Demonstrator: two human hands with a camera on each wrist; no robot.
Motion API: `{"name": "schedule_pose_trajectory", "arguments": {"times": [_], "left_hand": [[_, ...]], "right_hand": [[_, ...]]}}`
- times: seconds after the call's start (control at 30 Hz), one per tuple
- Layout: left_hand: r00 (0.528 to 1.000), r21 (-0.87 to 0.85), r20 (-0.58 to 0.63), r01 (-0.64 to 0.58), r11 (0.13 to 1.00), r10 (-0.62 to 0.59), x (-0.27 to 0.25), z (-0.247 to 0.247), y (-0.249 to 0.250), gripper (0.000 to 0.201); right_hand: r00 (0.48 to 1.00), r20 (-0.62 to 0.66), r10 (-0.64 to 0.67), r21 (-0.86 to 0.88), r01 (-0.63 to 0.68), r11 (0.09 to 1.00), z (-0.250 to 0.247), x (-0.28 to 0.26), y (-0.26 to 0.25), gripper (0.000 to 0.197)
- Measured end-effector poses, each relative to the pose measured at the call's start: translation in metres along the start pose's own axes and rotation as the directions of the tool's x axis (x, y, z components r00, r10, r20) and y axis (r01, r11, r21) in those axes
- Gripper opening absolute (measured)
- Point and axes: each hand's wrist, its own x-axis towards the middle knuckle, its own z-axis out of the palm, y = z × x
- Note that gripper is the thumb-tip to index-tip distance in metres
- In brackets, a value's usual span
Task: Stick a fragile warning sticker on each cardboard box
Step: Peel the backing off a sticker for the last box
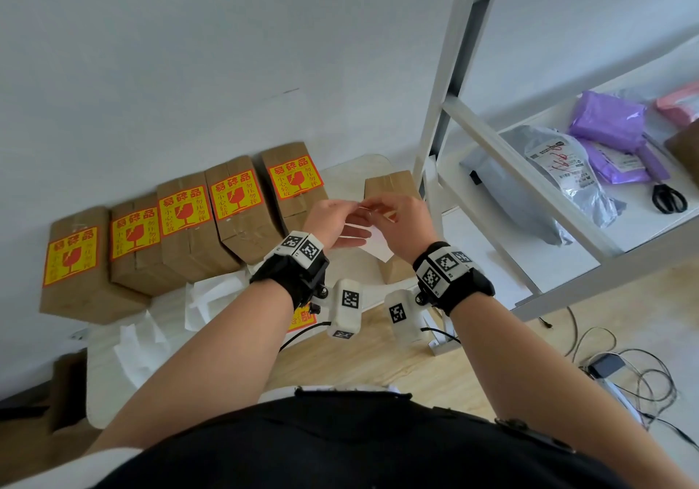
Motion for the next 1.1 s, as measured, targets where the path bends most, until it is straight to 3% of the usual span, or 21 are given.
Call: {"name": "schedule_pose_trajectory", "arguments": {"times": [0.13, 0.43, 0.67, 0.9, 1.1], "left_hand": [[0.999, -0.006, -0.029, -0.033, 0.999, 0.032, 0.0, -0.003, 0.0, 0.011], [0.995, 0.066, -0.011, -0.102, 0.993, 0.103, -0.002, -0.003, 0.003, 0.019], [0.991, 0.139, 0.02, -0.13, 0.982, 0.129, -0.003, -0.005, 0.001, 0.014], [0.974, 0.369, 0.039, -0.221, 0.903, 0.223, 0.003, -0.004, -0.001, 0.012], [0.968, 0.454, 0.051, -0.241, 0.857, 0.245, 0.007, -0.002, -0.001, 0.015]], "right_hand": [[0.999, -0.048, 0.005, -0.007, -0.006, 1.0, -0.002, 0.001, 0.002, 0.017], [0.998, -0.058, -0.01, 0.037, 0.012, 0.999, 0.001, -0.001, -0.002, 0.017], [0.999, -0.039, 0.032, 0.036, -0.03, 0.999, 0.003, 0.001, -0.001, 0.014], [0.997, -0.019, 0.076, 0.032, -0.075, 0.997, 0.004, 0.003, 0.003, 0.014], [0.996, -0.013, 0.083, 0.031, -0.082, 0.996, 0.004, 0.004, 0.005, 0.012]]}}
